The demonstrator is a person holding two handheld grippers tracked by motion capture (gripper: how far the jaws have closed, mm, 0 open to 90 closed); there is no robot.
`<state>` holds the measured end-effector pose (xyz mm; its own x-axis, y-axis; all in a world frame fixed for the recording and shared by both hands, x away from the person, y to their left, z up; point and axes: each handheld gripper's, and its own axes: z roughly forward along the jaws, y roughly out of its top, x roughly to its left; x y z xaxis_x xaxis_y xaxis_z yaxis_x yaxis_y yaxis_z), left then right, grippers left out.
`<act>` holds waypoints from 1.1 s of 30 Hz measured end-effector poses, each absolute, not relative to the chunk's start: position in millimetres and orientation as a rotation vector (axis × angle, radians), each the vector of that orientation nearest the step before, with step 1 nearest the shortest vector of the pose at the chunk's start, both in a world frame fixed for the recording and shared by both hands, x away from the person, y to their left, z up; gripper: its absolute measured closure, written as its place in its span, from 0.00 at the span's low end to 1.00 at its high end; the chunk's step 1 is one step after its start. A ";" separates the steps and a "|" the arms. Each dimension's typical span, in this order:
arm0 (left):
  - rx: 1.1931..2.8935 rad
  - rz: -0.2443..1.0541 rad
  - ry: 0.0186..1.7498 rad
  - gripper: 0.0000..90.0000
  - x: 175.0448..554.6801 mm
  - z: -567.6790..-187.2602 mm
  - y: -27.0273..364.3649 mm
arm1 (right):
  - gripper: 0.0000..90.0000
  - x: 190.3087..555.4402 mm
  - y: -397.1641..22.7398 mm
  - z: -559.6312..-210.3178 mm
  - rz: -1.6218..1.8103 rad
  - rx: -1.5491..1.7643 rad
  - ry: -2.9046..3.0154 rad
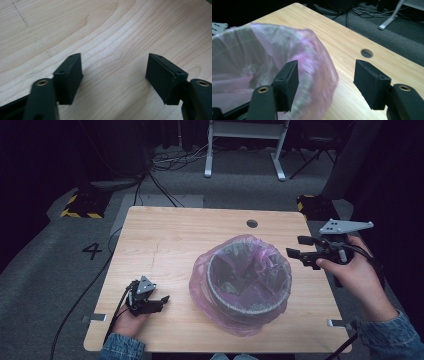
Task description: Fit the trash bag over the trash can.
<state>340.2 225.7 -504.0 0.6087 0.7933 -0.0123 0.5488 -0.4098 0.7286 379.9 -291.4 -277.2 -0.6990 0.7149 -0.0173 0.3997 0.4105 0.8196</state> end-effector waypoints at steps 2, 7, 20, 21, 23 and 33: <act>2.128 0.442 1.036 0.31 339.5 -504.0 229.6 | 0.40 378.3 -300.7 -281.6 1.189 0.971 2.295; 2.129 0.442 1.033 0.31 337.5 -504.1 232.7 | 0.38 374.9 -322.1 -300.3 1.187 0.997 2.284; 2.130 0.444 1.033 0.30 337.4 -504.1 232.6 | 0.36 359.0 -353.6 -363.8 1.128 1.052 2.240; 2.130 0.445 1.033 0.30 337.4 -504.1 232.6 | 0.36 356.9 -354.6 -367.8 1.120 1.057 2.231; 2.129 0.445 1.034 0.30 337.4 -504.1 232.6 | 0.36 352.5 -356.2 -376.0 1.116 1.067 2.226; 2.130 0.445 1.034 0.30 337.5 -504.2 232.6 | 0.35 323.9 -361.9 -414.2 1.164 1.090 2.155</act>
<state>337.5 232.6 -504.2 0.6192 0.7852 -0.0021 0.5379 -0.4221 0.7297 323.9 -361.9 -414.2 -0.5822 0.8127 -0.0228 0.4265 0.3292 0.8424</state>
